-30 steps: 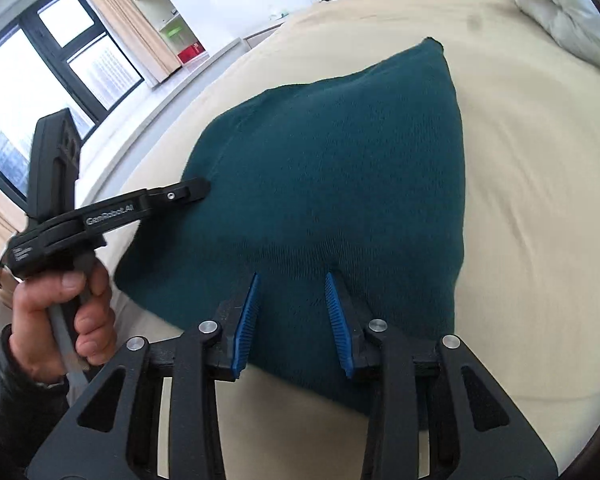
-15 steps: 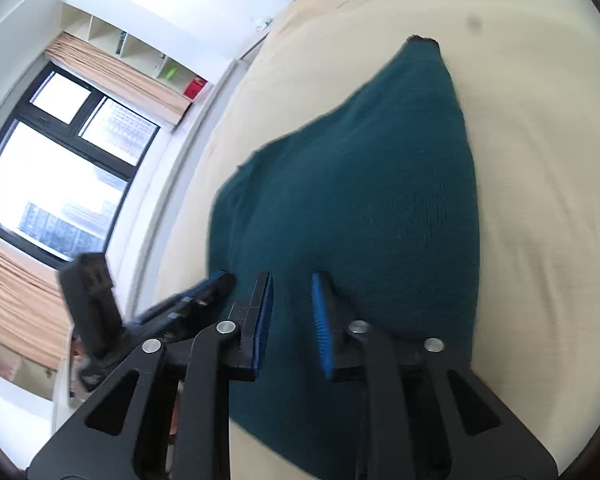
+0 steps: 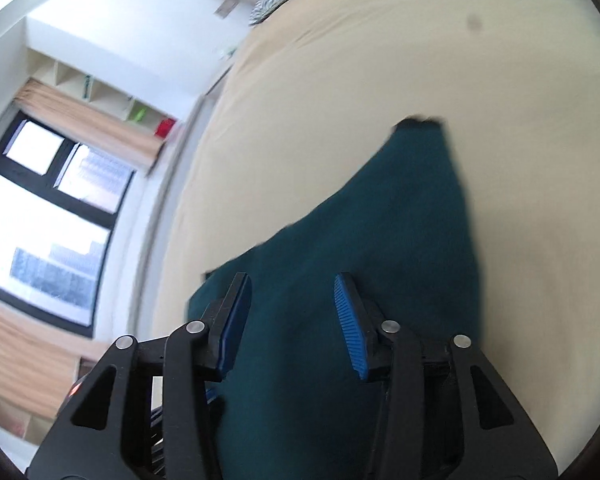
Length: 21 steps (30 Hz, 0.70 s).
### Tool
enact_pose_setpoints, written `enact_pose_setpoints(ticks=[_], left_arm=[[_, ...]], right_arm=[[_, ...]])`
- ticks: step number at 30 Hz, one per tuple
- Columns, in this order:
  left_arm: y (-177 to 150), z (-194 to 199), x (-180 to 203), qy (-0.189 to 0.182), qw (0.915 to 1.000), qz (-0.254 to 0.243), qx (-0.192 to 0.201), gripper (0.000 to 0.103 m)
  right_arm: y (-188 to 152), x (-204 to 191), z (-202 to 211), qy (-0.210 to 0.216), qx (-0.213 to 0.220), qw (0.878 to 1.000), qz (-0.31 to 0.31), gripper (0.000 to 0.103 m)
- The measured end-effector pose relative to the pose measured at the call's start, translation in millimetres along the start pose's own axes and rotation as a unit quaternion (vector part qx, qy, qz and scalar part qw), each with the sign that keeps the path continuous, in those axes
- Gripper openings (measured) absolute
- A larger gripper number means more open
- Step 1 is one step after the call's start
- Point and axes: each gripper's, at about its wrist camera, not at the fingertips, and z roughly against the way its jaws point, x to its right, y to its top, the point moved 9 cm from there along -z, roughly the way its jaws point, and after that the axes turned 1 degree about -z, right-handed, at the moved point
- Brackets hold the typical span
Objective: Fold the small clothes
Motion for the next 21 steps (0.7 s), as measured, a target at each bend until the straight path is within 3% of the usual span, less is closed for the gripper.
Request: enact_pose_setpoints(ticks=[3,5,7,9,10,14,18,21], left_arm=[[-1,0,1,0.001,1.0000,-0.001,-0.001,0.013],[-1,0,1,0.003,1.0000,0.000,-0.001,0.013],[-1,0,2,0.005,1.0000,0.000,-0.003,0.013],[-1,0,2,0.008,1.0000,0.000,-0.005,0.013],[-1,0,3,0.009,0.9999,0.000,-0.006,0.013],[-1,-1,3,0.003,0.9999,0.006,-0.009,0.013],[-1,0,-2,-0.016,0.9994,0.028,-0.011,0.013],[-2,8,-8,-0.048,0.9968,0.063,-0.008,0.013]], right_arm=[[-3,4,26,0.023,0.020,0.999,-0.015,0.044],[-19,-13,55,0.076,0.031,0.997,0.007,0.044],[-46,-33,74,0.135,0.015,0.990,0.032,0.044],[-83,-43,80,0.160,-0.022,0.985,0.061,0.045],[-100,-44,77,0.162,-0.044,0.983,0.071,0.044],[-156,-11,58,0.104,-0.108,0.986,0.080,0.043],[-179,10,78,0.126,-0.097,0.986,0.053,0.043],[-199,27,93,0.107,-0.102,0.988,0.049,0.043]])
